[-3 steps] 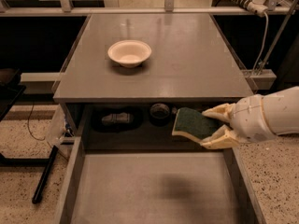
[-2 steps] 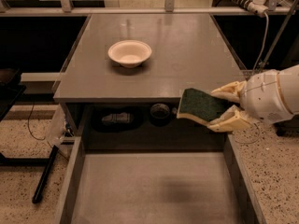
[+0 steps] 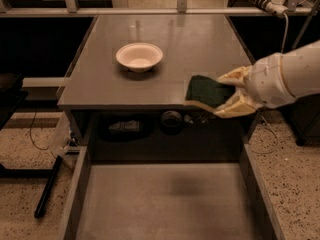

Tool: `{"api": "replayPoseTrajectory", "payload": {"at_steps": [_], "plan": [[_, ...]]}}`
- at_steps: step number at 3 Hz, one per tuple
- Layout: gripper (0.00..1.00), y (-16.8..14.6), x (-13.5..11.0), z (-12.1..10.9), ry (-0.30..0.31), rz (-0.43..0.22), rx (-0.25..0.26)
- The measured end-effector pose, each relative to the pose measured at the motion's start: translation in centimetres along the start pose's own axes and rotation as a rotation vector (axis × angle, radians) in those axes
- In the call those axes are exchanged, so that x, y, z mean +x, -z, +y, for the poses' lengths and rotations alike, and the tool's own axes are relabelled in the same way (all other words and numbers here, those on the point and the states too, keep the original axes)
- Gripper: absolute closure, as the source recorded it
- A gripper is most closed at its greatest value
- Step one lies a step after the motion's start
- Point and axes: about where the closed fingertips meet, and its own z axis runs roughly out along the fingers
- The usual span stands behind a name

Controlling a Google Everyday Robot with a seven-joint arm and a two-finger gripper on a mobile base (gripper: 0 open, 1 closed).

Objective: Pick sponge from top drawer and place on counter

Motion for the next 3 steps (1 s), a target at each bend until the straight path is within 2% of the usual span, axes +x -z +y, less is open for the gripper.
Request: {"api": "replayPoseTrajectory", "payload": {"at_steps": [1, 2, 3], "plan": [[1.00, -1.5, -1.2, -6.0, -0.007, -0.047, 0.035], [1.00, -3.2, -1.5, -10.9, -0.086, -0.104, 0.055], [1.00, -4.1, -0.2, -13.8, -0.220, -0.102, 0.107]]}}
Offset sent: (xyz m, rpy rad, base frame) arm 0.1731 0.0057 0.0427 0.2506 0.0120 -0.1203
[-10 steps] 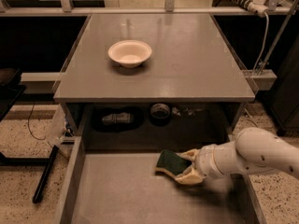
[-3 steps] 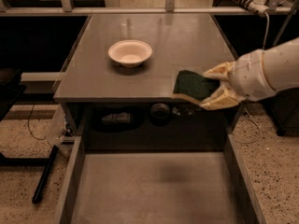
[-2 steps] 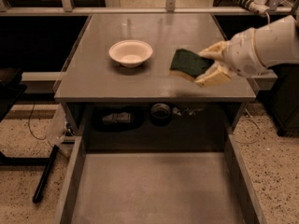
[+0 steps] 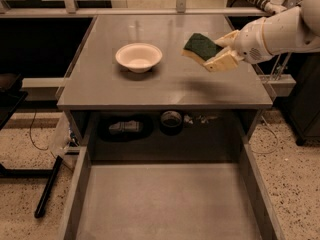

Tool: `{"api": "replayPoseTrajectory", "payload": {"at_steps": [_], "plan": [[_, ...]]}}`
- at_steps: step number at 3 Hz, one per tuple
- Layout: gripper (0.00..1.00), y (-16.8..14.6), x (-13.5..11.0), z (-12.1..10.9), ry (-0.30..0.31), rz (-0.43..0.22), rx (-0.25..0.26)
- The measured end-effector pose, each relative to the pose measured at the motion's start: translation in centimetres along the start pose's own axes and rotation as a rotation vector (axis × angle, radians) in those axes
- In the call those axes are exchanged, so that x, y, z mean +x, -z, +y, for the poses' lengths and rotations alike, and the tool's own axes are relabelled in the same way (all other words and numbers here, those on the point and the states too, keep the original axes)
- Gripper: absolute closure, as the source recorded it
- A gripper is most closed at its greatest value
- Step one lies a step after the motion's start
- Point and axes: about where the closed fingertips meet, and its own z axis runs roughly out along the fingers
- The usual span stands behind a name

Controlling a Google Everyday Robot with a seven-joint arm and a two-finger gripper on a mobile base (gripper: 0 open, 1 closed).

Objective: Pick sponge from top drawer and place on counter

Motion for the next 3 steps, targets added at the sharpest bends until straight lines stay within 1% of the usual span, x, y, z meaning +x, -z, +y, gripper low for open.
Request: {"api": "replayPoseTrajectory", "payload": {"at_steps": [1, 2, 3], "plan": [[1.00, -1.0, 1.1, -2.2, -0.122, 0.031, 0.068], [1.00, -2.0, 2.3, -3.7, -0.202, 0.071, 0.113], [1.00, -2.9, 3.3, -4.4, -0.237, 0.092, 0.114]]}}
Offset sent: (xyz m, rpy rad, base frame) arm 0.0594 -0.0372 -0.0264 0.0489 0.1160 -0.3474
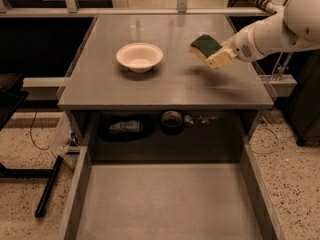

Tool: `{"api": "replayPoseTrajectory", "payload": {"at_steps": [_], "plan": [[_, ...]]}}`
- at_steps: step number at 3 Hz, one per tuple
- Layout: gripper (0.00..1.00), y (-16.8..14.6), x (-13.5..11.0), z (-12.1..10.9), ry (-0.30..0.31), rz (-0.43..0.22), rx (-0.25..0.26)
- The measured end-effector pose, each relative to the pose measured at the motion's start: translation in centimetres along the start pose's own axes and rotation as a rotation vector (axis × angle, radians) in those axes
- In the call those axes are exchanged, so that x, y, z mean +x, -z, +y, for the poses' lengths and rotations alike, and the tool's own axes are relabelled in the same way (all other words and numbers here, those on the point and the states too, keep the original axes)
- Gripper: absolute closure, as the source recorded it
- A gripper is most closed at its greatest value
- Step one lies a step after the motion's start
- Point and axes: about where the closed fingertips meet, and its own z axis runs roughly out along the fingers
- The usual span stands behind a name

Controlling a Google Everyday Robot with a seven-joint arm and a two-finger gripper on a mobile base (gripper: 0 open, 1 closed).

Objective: Pick sponge from top drawer and place on counter

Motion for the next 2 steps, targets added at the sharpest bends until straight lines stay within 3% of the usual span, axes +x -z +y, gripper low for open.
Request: {"api": "replayPoseTrajectory", "payload": {"at_steps": [1, 2], "plan": [[1.00, -1.6, 0.4, 0.5, 0.021, -0.003, -0.075], [1.00, -3.1, 0.8, 1.5, 0.082, 0.004, -0.171]]}}
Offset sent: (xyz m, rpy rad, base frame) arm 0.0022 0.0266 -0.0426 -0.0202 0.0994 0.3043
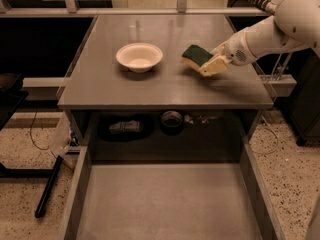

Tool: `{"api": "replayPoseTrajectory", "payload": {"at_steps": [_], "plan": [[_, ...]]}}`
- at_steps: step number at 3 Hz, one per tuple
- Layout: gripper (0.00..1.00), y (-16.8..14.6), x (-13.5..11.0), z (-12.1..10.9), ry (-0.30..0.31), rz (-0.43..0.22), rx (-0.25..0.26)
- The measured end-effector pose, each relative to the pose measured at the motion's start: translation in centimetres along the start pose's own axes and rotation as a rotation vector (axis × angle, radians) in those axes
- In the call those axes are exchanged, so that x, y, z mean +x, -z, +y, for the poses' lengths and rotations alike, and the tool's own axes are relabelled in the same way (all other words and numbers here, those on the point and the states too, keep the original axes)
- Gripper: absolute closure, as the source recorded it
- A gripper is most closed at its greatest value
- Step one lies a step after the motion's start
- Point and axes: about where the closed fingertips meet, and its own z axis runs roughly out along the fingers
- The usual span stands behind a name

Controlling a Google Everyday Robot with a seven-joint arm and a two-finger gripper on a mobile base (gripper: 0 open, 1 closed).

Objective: Pick sponge from top drawer and place on counter

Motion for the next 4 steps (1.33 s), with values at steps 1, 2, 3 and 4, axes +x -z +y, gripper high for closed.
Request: {"api": "replayPoseTrajectory", "payload": {"at_steps": [1, 2, 3, 4], "plan": [[1.00, -1.28, 0.13, 0.65, 0.044, 0.010, -0.069], [0.82, -1.35, 0.15, 0.78, 0.048, 0.012, -0.077], [0.60, -1.35, 0.15, 0.78, 0.048, 0.012, -0.077], [0.36, -1.35, 0.15, 0.78, 0.048, 0.012, -0.077]]}}
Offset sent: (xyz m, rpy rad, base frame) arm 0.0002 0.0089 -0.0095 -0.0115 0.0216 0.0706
